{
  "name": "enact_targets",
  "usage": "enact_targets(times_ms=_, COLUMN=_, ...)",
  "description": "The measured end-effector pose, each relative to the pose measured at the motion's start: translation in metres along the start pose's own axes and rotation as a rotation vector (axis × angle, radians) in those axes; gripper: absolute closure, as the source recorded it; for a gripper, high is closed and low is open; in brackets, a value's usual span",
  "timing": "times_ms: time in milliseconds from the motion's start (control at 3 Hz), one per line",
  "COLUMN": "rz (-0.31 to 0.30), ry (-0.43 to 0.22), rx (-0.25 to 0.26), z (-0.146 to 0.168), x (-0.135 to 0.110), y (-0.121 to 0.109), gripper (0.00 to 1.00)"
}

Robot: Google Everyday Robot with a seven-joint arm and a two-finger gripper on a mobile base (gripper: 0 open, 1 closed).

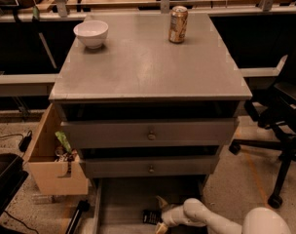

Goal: Pick rxbar chocolate from bottom drawer and place on counter

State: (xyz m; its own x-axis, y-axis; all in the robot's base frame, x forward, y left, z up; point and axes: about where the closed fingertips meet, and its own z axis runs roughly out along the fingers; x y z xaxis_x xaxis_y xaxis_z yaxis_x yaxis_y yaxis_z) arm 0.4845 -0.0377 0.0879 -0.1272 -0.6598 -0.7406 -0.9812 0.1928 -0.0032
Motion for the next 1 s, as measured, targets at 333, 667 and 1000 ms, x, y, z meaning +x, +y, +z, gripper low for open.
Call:
enact_targets(times_ms=333, rz=0.000, ry=0.000, rx=0.000, z=-0.0044, x=-0.0050, y=0.0000, gripper=0.42)
enact_targets(times_ms=667, rz=0.000, ry=0.000, rx=0.000, z=-0.0091, x=-0.0103, y=0.0000, gripper=0.64)
enact_targets(times_ms=1000, rz=0.000, ry=0.000, rx=0.000, z=-0.0123, x=-0.0139, y=0.0000, gripper=0.87)
